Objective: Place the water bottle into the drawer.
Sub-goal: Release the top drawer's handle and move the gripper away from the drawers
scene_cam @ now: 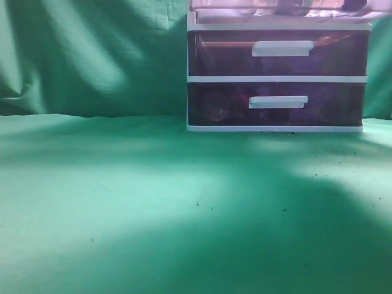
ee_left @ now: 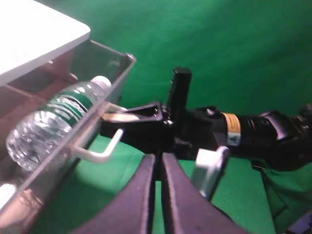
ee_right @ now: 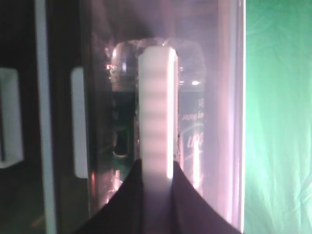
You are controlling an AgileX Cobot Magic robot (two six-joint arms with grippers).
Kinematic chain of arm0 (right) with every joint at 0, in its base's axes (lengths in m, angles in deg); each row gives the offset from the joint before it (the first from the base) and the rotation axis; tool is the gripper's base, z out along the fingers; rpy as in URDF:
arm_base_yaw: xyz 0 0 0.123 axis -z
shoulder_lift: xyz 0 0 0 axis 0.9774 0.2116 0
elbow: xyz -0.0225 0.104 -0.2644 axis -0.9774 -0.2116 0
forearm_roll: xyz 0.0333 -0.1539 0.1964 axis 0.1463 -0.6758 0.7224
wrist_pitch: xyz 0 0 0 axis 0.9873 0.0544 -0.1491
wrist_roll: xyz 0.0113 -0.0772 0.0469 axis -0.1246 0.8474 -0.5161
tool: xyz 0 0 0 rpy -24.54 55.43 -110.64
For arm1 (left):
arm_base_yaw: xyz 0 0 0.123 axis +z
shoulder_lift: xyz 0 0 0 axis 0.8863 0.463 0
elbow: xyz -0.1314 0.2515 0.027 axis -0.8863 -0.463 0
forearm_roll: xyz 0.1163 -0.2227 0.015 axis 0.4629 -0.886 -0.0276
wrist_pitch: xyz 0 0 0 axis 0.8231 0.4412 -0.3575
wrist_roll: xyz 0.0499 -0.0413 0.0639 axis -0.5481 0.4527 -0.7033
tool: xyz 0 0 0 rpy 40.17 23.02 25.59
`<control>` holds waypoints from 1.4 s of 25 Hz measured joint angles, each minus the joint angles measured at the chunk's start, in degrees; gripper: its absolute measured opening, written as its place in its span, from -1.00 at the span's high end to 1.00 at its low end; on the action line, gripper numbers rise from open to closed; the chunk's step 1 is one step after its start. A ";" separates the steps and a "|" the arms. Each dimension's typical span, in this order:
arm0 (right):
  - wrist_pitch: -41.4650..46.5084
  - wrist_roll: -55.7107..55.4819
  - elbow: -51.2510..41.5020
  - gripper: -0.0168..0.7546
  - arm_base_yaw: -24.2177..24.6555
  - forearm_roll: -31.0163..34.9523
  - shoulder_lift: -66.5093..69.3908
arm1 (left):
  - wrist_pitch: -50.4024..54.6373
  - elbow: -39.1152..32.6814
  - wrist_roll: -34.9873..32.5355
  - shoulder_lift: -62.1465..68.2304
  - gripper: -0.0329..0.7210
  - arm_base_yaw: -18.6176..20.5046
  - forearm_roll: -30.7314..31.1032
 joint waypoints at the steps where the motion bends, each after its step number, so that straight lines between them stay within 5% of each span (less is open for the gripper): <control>1: 0.12 0.00 1.69 0.75 0.78 -0.60 1.45 | -0.28 -0.74 0.00 -0.24 0.91 0.00 0.00; 12: 0.02 0.00 17.67 0.75 3.37 -2.56 15.05 | -0.66 -5.59 0.23 -3.36 0.91 -0.42 0.00; 26: -2.26 -4.61 18.96 0.75 3.59 -3.17 16.94 | -0.66 -5.59 0.37 -3.45 0.91 -0.42 0.00; 30: -3.43 -6.44 18.99 0.37 4.14 -1.56 17.33 | -0.66 -5.59 0.37 -3.45 0.91 -0.42 0.00; 35: -3.03 -6.67 19.43 0.37 4.37 -1.36 17.63 | -0.66 -5.59 0.37 -3.45 0.91 -0.42 0.00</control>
